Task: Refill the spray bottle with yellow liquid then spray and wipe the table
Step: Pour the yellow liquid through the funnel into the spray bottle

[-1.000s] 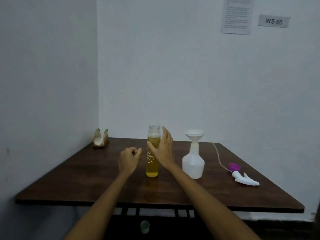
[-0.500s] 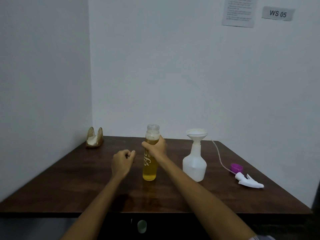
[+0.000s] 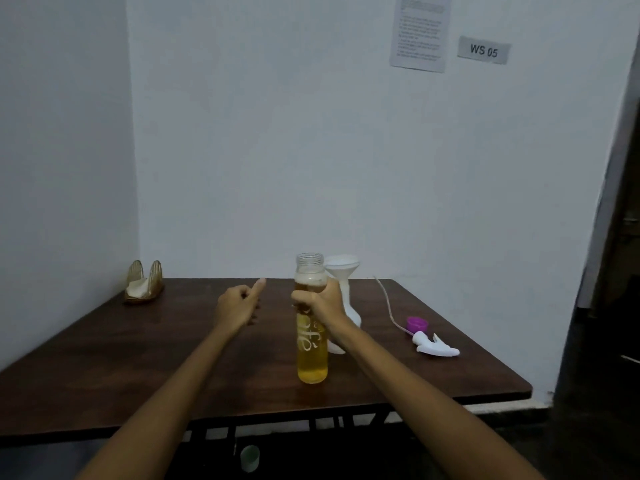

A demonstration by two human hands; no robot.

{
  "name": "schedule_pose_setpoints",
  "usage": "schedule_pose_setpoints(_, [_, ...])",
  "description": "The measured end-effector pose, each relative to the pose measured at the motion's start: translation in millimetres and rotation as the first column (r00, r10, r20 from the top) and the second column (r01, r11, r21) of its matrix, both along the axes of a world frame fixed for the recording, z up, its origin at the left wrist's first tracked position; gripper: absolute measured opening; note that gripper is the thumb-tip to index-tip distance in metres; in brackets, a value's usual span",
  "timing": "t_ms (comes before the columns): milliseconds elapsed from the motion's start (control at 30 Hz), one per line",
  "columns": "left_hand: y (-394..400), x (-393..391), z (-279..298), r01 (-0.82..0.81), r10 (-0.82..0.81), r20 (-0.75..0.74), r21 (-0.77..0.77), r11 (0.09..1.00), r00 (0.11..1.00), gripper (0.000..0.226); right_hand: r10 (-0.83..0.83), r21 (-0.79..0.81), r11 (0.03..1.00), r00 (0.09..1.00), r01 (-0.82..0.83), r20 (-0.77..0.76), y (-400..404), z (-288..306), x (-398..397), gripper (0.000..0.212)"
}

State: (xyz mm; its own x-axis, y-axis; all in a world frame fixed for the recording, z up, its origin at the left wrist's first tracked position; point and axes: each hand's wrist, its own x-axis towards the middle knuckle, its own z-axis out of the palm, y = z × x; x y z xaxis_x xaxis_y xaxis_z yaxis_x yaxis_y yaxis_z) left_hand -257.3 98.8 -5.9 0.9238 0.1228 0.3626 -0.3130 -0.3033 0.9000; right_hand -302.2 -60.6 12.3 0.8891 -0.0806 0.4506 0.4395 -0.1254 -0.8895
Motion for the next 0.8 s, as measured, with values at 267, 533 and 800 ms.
schedule_pose_setpoints(267, [-83.9, 6.0, 49.8, 0.237, -0.306, -0.282, -0.255, 0.937, 0.909, 0.061, -0.190, -0.111, 0.974, 0.980, 0.196, 0.062, -96.2, 35.5, -14.4, 0.013])
schedule_pose_setpoints(533, [-118.0, 20.7, 48.8, 0.178, -0.274, -0.248, -0.351, 0.920, 0.929, 0.040, -0.499, -0.322, 0.766, 0.831, 0.556, 0.246, -154.8, 36.2, 22.4, 0.024])
schedule_pose_setpoints(800, [-119.6, 35.1, 55.5, 0.212, -0.290, -0.223, -0.316, 0.925, 0.931, 0.023, -0.475, -0.457, 0.720, 0.851, 0.522, 0.224, -166.9, 45.7, 49.0, 0.025])
